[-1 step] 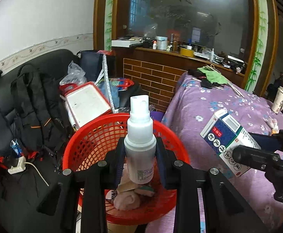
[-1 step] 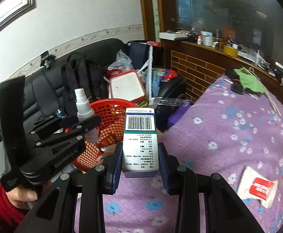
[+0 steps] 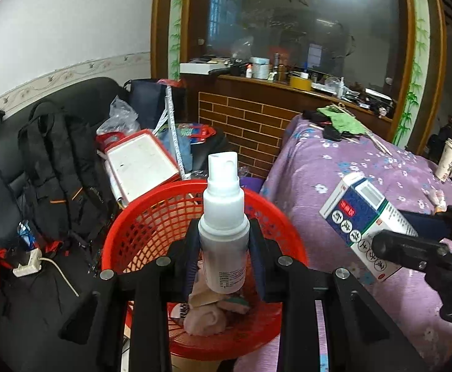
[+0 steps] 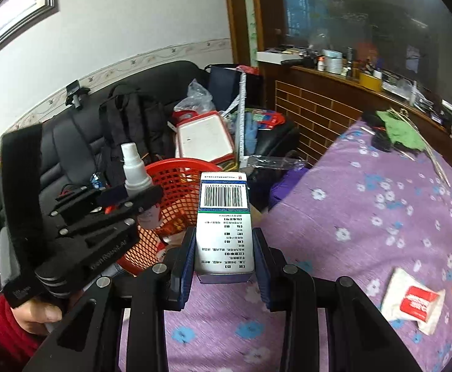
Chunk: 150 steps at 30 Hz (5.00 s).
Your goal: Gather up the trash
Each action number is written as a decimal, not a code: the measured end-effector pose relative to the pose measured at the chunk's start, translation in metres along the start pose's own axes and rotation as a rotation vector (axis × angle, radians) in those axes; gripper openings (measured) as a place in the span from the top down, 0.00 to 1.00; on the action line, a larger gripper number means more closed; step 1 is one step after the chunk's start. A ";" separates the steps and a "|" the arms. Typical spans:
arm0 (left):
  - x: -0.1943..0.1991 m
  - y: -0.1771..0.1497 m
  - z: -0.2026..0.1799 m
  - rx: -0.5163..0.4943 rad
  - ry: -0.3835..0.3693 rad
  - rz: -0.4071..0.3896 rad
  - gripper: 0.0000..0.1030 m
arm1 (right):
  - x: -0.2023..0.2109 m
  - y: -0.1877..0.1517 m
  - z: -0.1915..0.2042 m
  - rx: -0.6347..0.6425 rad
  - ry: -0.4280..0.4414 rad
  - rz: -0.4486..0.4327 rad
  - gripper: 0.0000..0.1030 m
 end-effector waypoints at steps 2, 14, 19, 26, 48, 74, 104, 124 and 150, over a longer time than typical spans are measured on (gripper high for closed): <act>-0.004 -0.001 0.006 0.014 0.001 0.007 0.72 | -0.005 0.005 0.004 0.008 0.006 0.001 0.64; -0.021 -0.004 0.032 0.056 0.020 0.038 0.72 | -0.039 0.024 0.014 -0.013 0.057 0.049 0.64; -0.025 -0.002 0.037 0.058 0.025 0.049 0.64 | -0.059 0.032 0.015 -0.043 0.087 0.071 0.61; -0.007 0.003 0.031 0.054 0.028 -0.002 0.41 | -0.037 0.029 0.008 -0.044 0.076 0.003 0.54; 0.026 0.000 -0.134 -0.254 -0.117 -0.015 0.27 | 0.066 -0.061 -0.125 -0.292 -0.062 -0.082 0.49; -0.065 -0.036 -0.378 -1.004 -0.416 0.159 0.18 | 0.204 -0.232 -0.402 -0.945 -0.537 -0.172 0.43; -0.029 -0.021 -0.321 -0.423 -0.338 0.013 0.58 | 0.200 -0.201 -0.357 -0.723 -0.501 -0.329 0.89; -0.042 -0.021 -0.290 -0.282 -0.255 -0.064 0.58 | 0.120 -0.145 -0.258 -0.533 -0.384 -0.252 0.88; -0.048 -0.025 -0.295 -0.319 -0.241 -0.039 0.58 | 0.110 -0.150 -0.253 -0.444 -0.435 -0.216 0.88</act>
Point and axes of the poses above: each gripper's, at about its wrist camera, not at the fingertips, and x roughly against the way its jaws point, z to its left, y to its top, the point moved 2 cm from there along -x, roughly the way its jaws point, and after that the axes turned 4 degrees about z, right-handed, at the moved point
